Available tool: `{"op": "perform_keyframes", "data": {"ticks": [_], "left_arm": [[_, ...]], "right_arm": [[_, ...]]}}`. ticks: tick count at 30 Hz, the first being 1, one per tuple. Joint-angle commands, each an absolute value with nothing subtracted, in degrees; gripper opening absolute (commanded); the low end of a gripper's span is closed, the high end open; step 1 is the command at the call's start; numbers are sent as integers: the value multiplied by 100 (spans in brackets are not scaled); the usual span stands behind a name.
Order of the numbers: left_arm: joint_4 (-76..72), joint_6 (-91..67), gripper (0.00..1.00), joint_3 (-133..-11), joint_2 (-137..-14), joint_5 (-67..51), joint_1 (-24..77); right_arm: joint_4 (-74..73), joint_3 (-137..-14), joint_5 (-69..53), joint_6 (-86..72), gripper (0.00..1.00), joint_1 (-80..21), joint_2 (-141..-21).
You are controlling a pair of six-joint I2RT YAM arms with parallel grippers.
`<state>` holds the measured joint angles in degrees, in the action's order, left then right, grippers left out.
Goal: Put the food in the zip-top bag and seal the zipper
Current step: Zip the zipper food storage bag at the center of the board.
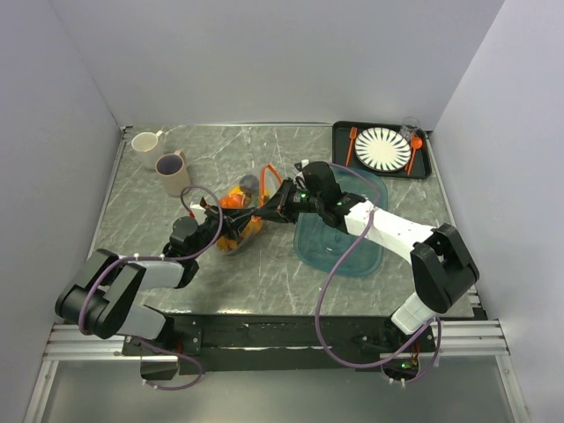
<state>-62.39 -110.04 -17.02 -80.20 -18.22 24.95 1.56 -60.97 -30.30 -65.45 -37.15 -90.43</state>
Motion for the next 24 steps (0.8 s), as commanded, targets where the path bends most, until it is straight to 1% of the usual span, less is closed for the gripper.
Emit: {"op": "perform_keyframes", "data": {"ticks": [1,8,13,18,24], "left_arm": [[-6136,-10767,1,-1749,-7726,-1942,2531],[-5136,-10240,1,-1477,-6980,-1899,2496],[-4352,-9800,1,-1520,-6504,-1916,2435],[-4333,-9712,1,-1433,-6451,-2039,2426],[-4851,-9940,1,-1134,-6618,-2250,2426]], "right_arm": [[378,-6275,-2962,-6486,2,-3727,-8701],[457,-6301,-2742,-6530,3,-3472,-8596],[606,-6389,-2882,-6618,3,-3349,-8754],[580,-6469,-2874,-6583,2,-3296,-8868],[492,-6513,-2786,-6557,3,-3208,-8850]]}}
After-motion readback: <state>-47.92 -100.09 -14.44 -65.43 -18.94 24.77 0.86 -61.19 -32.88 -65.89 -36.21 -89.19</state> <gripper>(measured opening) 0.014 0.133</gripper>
